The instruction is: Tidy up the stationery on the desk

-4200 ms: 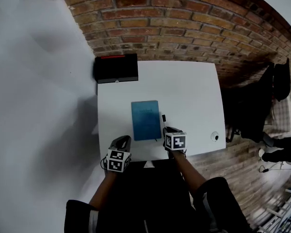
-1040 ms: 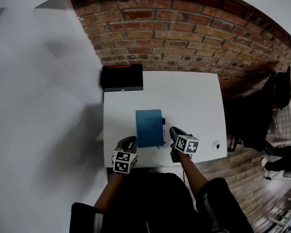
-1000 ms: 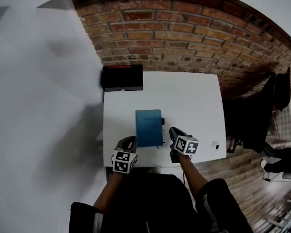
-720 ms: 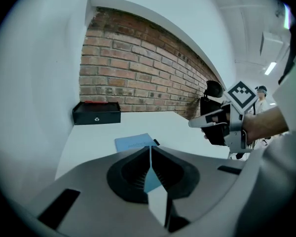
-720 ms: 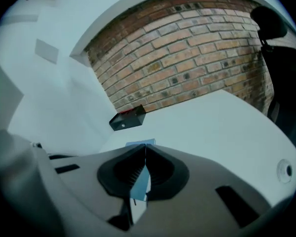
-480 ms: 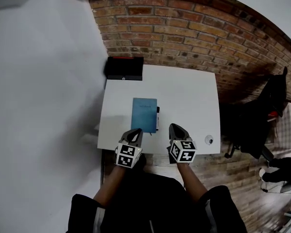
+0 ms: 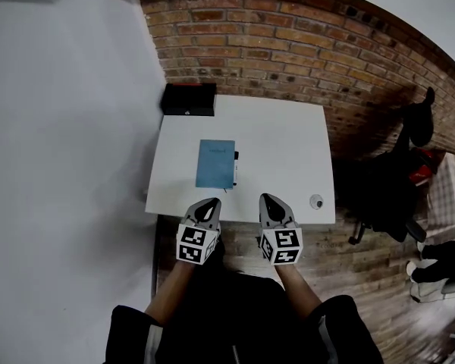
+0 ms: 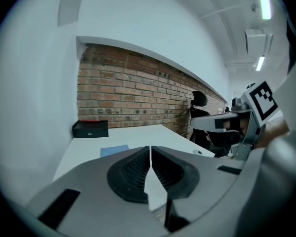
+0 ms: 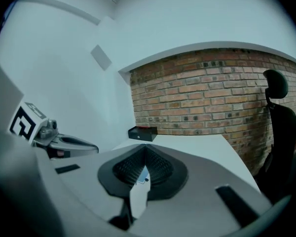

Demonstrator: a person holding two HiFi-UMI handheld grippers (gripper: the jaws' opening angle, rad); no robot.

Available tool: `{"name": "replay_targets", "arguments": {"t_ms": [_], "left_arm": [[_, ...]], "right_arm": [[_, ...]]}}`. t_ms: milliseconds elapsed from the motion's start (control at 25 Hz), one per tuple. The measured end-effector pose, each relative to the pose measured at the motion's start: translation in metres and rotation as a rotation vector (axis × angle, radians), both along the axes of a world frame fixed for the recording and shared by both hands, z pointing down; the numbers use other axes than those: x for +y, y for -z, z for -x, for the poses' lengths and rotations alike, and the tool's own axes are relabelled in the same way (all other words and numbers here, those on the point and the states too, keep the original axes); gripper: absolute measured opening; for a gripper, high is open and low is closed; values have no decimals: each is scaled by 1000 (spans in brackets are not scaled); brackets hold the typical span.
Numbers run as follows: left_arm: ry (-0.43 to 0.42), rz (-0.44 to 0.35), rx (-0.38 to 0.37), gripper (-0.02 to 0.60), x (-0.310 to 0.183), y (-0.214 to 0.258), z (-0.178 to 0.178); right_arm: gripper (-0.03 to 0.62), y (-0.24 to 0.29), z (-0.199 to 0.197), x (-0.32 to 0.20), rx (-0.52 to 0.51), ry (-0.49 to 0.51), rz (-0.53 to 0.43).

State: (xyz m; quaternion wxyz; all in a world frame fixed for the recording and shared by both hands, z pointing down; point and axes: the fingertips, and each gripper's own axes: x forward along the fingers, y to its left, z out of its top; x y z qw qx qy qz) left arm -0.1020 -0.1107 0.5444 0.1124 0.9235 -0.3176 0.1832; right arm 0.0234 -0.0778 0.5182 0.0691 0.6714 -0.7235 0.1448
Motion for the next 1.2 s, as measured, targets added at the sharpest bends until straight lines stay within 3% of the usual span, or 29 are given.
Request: {"name": "replay_targets", "arguments": {"t_ms": [520,1200], "left_arm": [[61,-25,16,23,90,22,19],[72,-51,19,23,126,34,31]], "right_arm": [[21,10,7,101,12,21,-8],[21,14,26,135,17,49,-21]]}}
